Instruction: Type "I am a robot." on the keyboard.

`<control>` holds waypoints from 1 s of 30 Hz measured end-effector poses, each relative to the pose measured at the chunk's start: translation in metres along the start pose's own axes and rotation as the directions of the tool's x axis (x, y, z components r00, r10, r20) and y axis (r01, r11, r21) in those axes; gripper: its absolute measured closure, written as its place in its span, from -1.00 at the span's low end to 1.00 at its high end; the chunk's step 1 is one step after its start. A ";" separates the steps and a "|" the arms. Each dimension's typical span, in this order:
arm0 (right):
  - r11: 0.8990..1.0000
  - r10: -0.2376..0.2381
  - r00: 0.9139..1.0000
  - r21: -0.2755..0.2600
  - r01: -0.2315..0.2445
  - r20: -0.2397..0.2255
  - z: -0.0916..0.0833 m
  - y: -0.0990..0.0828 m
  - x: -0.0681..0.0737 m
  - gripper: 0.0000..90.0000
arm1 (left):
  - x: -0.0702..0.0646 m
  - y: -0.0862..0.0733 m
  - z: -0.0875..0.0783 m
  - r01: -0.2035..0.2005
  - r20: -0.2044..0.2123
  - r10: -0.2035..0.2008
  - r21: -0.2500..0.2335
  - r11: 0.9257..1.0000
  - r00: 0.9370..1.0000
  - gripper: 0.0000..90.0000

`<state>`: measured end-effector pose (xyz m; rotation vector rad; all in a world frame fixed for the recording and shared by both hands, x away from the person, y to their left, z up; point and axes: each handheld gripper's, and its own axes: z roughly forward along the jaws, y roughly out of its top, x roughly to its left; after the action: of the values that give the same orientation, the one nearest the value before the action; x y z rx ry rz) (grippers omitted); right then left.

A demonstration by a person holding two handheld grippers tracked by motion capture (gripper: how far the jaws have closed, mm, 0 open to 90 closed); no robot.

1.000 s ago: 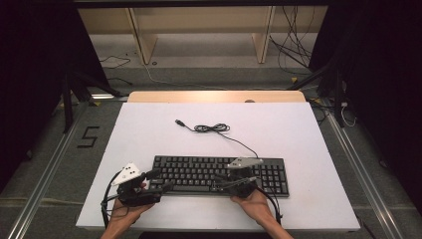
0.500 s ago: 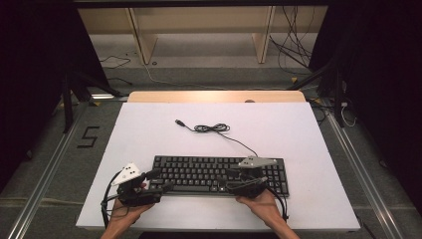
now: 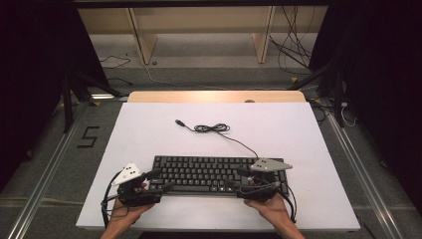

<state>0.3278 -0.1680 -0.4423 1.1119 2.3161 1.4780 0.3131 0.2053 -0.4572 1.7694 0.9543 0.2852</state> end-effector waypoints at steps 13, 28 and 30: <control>0.999 -0.017 0.999 -0.035 0.018 0.033 -0.028 -0.014 -0.008 -0.23 | -0.001 0.000 0.000 -0.004 0.009 0.004 0.005 1.000 1.000 -0.43; 0.997 0.014 0.997 -0.074 -0.008 0.078 -0.053 -0.029 -0.018 -0.33 | -0.004 0.000 0.001 -0.003 0.018 0.003 0.009 1.000 1.000 -0.44; 0.997 0.017 0.997 -0.078 -0.011 0.082 -0.054 -0.030 -0.019 -0.34 | -0.004 0.000 0.001 -0.003 0.018 0.003 0.010 1.000 1.000 -0.44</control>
<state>0.2991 -0.2262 -0.4453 1.1481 2.1819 1.4839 0.3109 0.2018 -0.4565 1.7794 0.9415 0.2663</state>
